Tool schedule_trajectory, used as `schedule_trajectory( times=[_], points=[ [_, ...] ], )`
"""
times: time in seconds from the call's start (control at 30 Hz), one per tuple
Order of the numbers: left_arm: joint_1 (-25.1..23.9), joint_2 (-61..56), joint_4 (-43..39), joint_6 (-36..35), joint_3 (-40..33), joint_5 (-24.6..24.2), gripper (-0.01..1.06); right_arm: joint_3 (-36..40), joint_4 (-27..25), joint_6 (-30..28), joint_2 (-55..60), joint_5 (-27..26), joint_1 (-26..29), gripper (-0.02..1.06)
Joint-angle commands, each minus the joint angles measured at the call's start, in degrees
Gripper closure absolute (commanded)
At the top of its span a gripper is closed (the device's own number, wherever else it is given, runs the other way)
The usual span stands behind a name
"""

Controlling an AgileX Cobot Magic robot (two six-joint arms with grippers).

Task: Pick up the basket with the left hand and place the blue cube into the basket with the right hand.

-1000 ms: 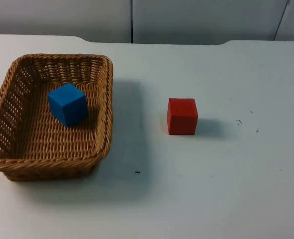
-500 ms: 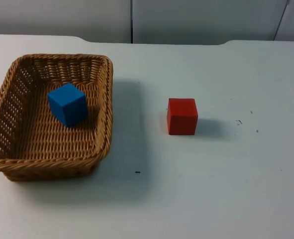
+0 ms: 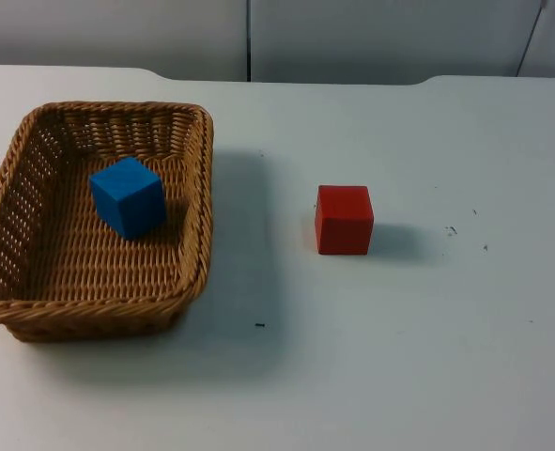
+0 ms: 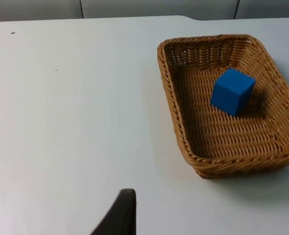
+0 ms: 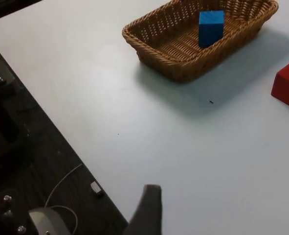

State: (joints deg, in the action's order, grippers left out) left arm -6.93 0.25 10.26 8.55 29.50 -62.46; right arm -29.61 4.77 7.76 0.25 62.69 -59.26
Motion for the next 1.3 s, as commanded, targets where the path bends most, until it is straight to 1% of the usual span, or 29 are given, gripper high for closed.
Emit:
schedule_trajectory(
  times=[0.0, 0.1, 0.27, 0.37, 0.53, 0.7, 0.87, 1.07, 1.13, 1.2, 1.23, 1.27],
  points=[
    [1.04, -0.25, -0.21, -0.57, -0.20, 0.68, 0.09, 0.31, 0.02, -0.47, -0.25, -0.73, -0.17, 0.26],
    [2.44, -0.25, -0.21, -0.57, -0.20, 0.68, 0.09, 0.31, 0.02, -0.47, -0.25, -0.73, -0.17, 0.26],
    [2.73, -0.25, -0.21, -0.57, -0.20, 0.68, 0.09, 0.31, 0.47, -0.47, -0.25, -0.73, -0.17, 0.26],
    [2.73, -0.25, -0.21, -0.57, -0.20, 0.68, 0.09, 0.31, 0.34, -0.72, -0.25, -0.73, -0.17, 0.23],
    [2.73, -0.25, -0.21, -0.57, -0.20, 0.68, 0.09, 0.31, 0.34, -0.86, -0.25, -0.73, -0.17, 0.00],
    [2.73, -0.25, -0.21, -0.57, -0.20, 0.68, 0.09, 0.31, 0.34, -0.86, -0.25, -0.73, -0.17, 0.00],
    [4.33, -0.25, -0.21, -0.57, -0.20, 0.68, 0.09, 0.31, -0.07, -0.75, -0.25, -0.73, -0.17, 0.00],
    [4.46, -0.25, -0.21, -0.57, -0.20, 0.68, 0.09, 0.31, -0.07, -0.75, -0.25, -0.73, -0.17, 0.00],
    [4.46, -0.25, -0.21, -0.57, -0.20, 0.68, 0.09, 0.31, -0.07, -0.80, -0.25, -0.73, 1.83, 0.00],
    [4.46, -0.25, -0.21, -0.57, -0.20, 0.68, 0.09, 0.31, -0.07, -0.80, -0.25, -0.73, 5.22, 0.00],
    [4.46, -0.25, -0.21, -0.57, -0.20, 0.68, 0.09, 0.31, -0.07, -0.80, -0.25, -0.73, 5.22, 0.00],
    [4.46, -0.25, -0.21, -0.57, -0.20, 0.68, 0.09, 0.31, -0.07, -0.80, -0.25, -0.73, 7.48, 0.00]
  ],
)
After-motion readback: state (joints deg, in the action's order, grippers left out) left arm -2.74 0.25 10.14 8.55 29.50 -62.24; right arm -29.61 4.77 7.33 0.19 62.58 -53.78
